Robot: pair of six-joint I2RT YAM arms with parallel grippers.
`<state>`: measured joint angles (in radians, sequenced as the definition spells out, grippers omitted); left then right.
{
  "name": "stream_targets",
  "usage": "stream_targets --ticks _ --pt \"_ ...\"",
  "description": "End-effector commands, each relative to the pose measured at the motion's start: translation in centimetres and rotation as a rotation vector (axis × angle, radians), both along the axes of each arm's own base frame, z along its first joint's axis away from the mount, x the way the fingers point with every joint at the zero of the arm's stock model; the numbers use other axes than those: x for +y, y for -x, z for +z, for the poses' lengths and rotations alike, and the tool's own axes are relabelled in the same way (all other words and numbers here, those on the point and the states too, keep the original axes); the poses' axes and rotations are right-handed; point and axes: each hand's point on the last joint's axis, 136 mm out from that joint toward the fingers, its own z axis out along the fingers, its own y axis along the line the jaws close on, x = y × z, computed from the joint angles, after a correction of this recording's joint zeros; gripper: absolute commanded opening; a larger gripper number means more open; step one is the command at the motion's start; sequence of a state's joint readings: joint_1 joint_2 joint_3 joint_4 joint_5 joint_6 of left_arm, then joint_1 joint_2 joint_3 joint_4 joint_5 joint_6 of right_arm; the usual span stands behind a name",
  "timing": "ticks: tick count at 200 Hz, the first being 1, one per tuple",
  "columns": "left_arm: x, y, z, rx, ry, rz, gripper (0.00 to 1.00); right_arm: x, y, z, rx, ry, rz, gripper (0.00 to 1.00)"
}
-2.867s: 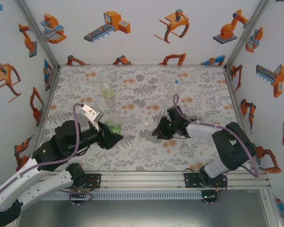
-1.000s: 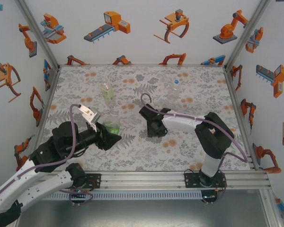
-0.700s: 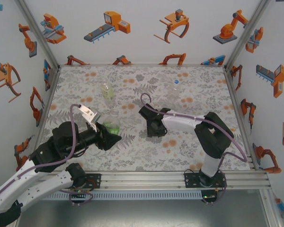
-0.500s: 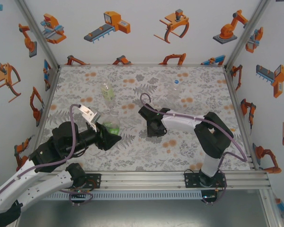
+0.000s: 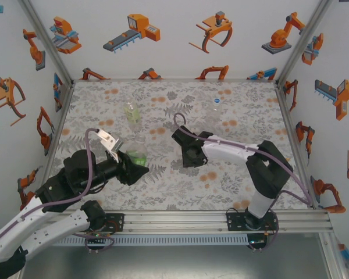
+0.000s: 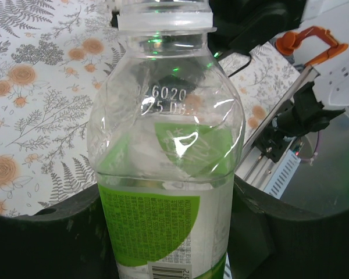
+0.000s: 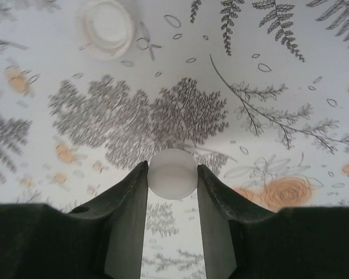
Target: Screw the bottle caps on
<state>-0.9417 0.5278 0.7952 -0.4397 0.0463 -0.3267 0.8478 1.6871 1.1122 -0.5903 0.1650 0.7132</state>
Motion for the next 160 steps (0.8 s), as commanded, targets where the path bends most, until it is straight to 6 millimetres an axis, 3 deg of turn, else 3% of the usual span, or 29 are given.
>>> stream_targets --ticks 1,61,81,111,136,160 --pt "-0.8 0.6 -0.2 -0.038 -0.068 -0.078 0.0 0.9 0.6 5.0 -0.067 -0.091 0.112 0.22" --pt "-2.8 3.6 -1.0 -0.109 -0.225 -0.367 0.0 2.7 3.6 16.6 -0.334 -0.408 0.425 0.14" --pt "-3.7 5.8 -1.1 -0.147 -0.243 -0.54 0.0 3.2 5.2 20.5 -0.431 -0.512 0.545 0.11" --pt "-4.2 6.6 -1.1 -0.187 -0.274 -0.614 0.0 4.2 9.2 26.1 -0.516 -0.701 0.765 0.08" --pt "-4.1 6.6 -1.5 -0.207 -0.32 -0.623 0.0 4.2 11.9 29.3 -0.58 -0.778 0.933 0.06" --pt "-3.9 6.7 -1.8 -0.224 -0.351 -0.632 0.0 4.1 14.2 31.1 -0.66 -0.809 1.104 0.02"
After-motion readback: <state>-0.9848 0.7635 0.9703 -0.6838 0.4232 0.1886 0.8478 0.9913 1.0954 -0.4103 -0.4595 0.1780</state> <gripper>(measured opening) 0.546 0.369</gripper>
